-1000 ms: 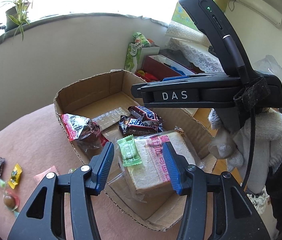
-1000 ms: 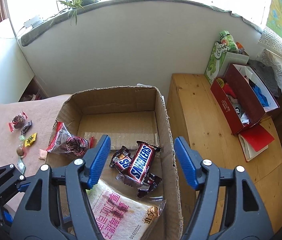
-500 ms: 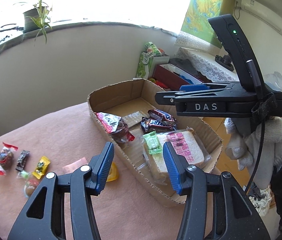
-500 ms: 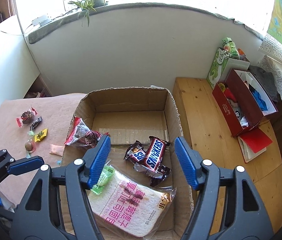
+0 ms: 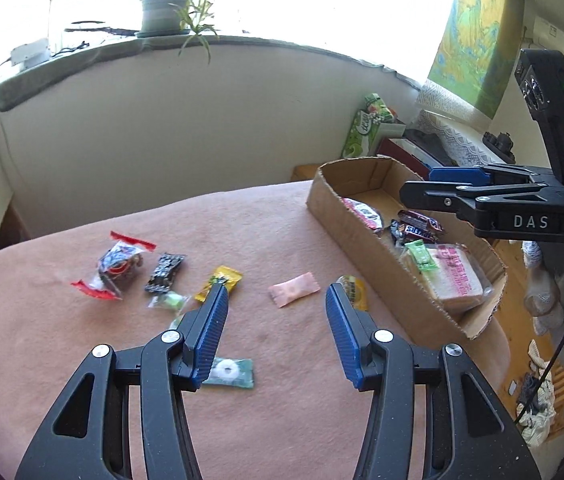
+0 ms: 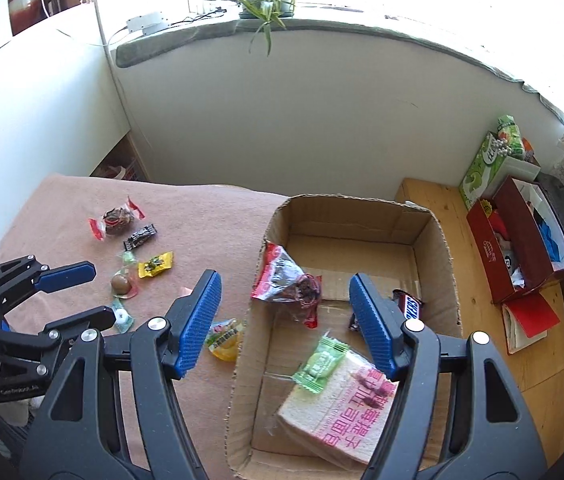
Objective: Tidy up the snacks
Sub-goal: 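Open both grippers over the box and move them back to the table, then grasp the yellow candy with the right gripper while the left grasps the chocolate egg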
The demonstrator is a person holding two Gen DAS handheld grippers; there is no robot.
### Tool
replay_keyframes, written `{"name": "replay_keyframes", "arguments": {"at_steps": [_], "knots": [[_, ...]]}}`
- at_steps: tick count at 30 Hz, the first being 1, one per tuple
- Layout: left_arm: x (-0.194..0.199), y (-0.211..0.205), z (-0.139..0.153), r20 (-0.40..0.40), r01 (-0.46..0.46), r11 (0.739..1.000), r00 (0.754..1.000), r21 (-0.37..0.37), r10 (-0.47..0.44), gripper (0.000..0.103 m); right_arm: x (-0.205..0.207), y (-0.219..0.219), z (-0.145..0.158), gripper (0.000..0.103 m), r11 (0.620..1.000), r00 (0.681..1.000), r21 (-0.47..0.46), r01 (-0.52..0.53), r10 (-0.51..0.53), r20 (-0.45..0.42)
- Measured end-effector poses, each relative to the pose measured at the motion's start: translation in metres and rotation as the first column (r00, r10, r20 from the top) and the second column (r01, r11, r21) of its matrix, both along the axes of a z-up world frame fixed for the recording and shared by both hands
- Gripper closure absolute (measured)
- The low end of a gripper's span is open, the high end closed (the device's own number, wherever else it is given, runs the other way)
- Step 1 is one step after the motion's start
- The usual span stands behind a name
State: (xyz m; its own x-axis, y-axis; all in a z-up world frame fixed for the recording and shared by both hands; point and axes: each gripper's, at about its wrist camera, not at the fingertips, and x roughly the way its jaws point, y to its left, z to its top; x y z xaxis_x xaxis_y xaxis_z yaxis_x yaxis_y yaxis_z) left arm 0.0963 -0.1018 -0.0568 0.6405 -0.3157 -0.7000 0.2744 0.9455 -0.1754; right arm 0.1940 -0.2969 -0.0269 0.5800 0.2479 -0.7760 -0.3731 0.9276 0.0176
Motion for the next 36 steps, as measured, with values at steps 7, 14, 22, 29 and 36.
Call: {"name": "replay_keyframes", "arguments": {"at_steps": [7, 14, 22, 29, 36], "knots": [[-0.001, 0.037, -0.023, -0.046, -0.059, 0.998, 0.997, 0.003, 0.059, 0.053, 0.008, 0.054, -0.015, 0.034, 0.997, 0.995, -0.002, -0.080, 0.080, -0.061], [0.003, 0.044, -0.044, -0.078, -0.042, 0.999, 0.996, 0.020, 0.043, 0.053, 0.029, 0.097, -0.044, 0.034, 0.995, 0.981, 0.000, -0.102, 0.100, -0.165], [0.017, 0.047, -0.060, -0.115, -0.015, 1.000, 0.993, 0.007, 0.016, 0.054, 0.060, 0.120, -0.089, 0.034, 0.997, 0.931, 0.079, -0.020, 0.047, -0.363], [0.021, 0.050, -0.063, -0.126, -0.008, 1.000, 0.992, -0.011, 0.006, 0.058, 0.076, 0.125, -0.116, 0.061, 0.984, 0.875, 0.167, 0.065, 0.024, -0.484], [0.029, 0.044, -0.067, -0.134, 0.006, 1.000, 0.991, -0.007, -0.007, 0.059, 0.082, 0.138, -0.120, 0.061, 0.986, 0.882, 0.143, 0.086, -0.009, -0.472]]}}
